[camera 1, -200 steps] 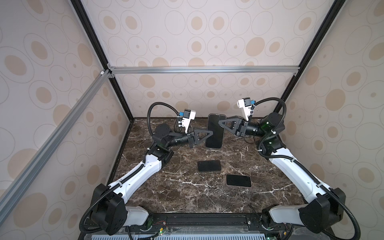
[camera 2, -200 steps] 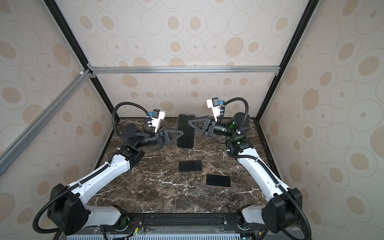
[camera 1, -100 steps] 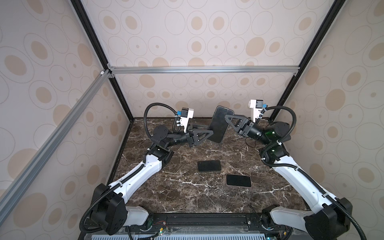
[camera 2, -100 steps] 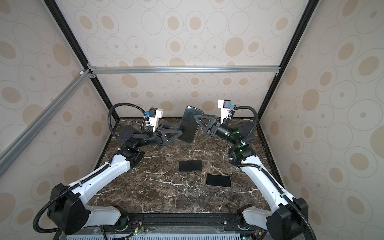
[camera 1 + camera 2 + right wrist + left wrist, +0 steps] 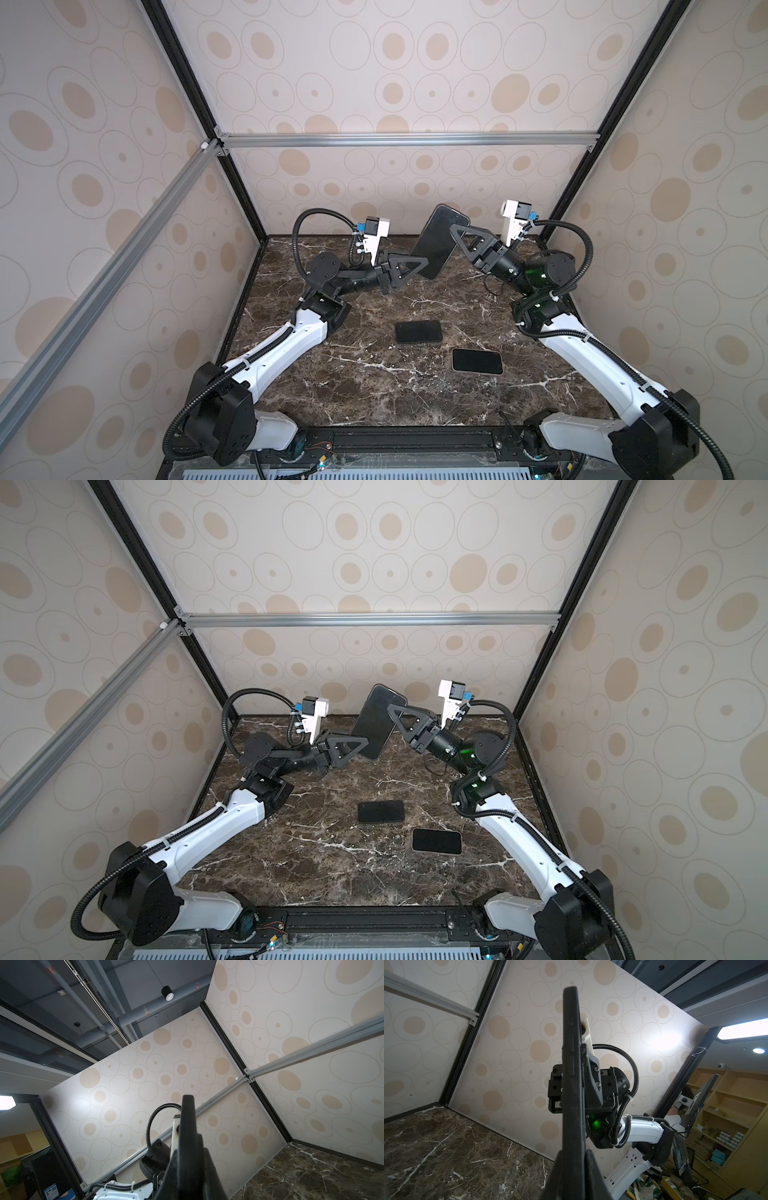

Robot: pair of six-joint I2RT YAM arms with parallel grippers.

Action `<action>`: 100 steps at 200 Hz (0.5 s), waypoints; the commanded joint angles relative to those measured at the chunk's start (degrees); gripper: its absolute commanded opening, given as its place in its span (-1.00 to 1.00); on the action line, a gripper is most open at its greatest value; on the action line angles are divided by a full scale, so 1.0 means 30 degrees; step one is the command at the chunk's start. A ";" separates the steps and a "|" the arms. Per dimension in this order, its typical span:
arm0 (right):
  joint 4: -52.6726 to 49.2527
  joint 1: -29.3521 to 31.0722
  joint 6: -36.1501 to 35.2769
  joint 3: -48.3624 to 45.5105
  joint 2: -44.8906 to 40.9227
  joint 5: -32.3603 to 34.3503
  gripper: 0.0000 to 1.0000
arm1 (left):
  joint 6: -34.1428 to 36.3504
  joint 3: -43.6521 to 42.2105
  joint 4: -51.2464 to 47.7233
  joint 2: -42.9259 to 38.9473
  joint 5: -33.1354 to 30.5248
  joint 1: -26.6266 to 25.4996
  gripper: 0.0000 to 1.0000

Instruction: Take the phone out of the phone case

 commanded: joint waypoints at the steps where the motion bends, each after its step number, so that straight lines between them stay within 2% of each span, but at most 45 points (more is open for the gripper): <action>1: 0.1538 0.0080 0.0318 -0.0017 0.0009 0.1124 -1.00 | 0.0134 0.0151 0.1489 -0.0127 0.0537 -0.0252 -0.82; 49: 0.1262 0.0085 -0.0030 -0.0232 -0.0271 0.1252 -0.97 | 0.0373 0.0122 0.1210 -0.0333 0.0575 -0.0249 -1.00; 58: 0.0939 0.0079 -0.0394 -0.0342 -0.0426 0.1312 -0.71 | 0.0817 0.0314 0.0566 -0.0396 0.0574 -0.0256 -1.00; 71: 0.0011 0.0066 -0.1333 -0.0620 -0.0955 0.1556 -0.10 | 0.2205 0.0790 -0.1392 -0.0651 0.0401 -0.0213 -1.00; 81: -0.1915 0.0061 -0.2704 -0.0757 -0.1649 0.1827 0.24 | 0.3624 0.1338 -0.3566 -0.0896 0.0162 -0.0228 -1.00; 89: -0.3798 0.0045 -0.3953 -0.0792 -0.2319 0.2274 0.43 | 0.5263 0.2012 -0.5729 -0.1000 -0.0201 -0.0224 -1.00; 100: -0.6086 0.0019 -0.5666 -0.0772 -0.3101 0.2783 0.49 | 0.7210 0.2899 -0.8472 -0.1062 -0.0557 -0.0228 -1.00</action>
